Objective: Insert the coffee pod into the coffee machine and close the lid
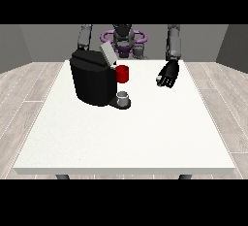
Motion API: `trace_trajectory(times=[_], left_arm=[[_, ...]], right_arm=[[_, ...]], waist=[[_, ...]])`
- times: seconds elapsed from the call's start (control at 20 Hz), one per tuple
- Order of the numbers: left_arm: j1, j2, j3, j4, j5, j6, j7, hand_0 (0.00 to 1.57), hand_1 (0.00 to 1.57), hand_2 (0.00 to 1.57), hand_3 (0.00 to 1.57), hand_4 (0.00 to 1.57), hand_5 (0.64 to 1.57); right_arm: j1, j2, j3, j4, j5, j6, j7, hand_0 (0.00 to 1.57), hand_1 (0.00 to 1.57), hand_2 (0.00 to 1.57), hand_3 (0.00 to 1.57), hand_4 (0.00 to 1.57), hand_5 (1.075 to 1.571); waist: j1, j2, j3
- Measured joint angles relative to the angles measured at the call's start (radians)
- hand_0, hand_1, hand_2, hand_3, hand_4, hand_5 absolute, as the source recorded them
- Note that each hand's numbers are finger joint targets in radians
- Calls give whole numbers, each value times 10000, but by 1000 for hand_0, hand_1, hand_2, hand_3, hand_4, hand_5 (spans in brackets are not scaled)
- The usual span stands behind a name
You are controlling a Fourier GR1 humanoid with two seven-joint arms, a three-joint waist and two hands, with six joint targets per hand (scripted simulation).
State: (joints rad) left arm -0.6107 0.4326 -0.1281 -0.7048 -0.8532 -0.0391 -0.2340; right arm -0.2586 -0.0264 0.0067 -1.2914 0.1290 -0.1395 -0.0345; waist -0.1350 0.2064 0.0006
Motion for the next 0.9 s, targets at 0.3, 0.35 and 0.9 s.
trace_trajectory(times=[0.3,0.35,0.9], left_arm=[[-329,-438,424,34,500,-388,-437,1449,1449,1434,1357,517,1571],[-412,-459,536,47,604,-499,-480,1447,1447,1431,1354,530,1571],[-2042,-750,720,-799,999,-2964,362,1403,1403,1396,1341,598,1571]], right_arm=[[160,-9,119,258,545,-467,412,0,0,0,0,0,1571],[220,-19,132,313,593,-486,356,0,0,0,0,0,1571],[80,-238,-314,1797,614,-530,-445,0,0,0,0,0,1571]], waist=[[90,-502,-7],[81,-544,-8],[378,-1264,-1]])
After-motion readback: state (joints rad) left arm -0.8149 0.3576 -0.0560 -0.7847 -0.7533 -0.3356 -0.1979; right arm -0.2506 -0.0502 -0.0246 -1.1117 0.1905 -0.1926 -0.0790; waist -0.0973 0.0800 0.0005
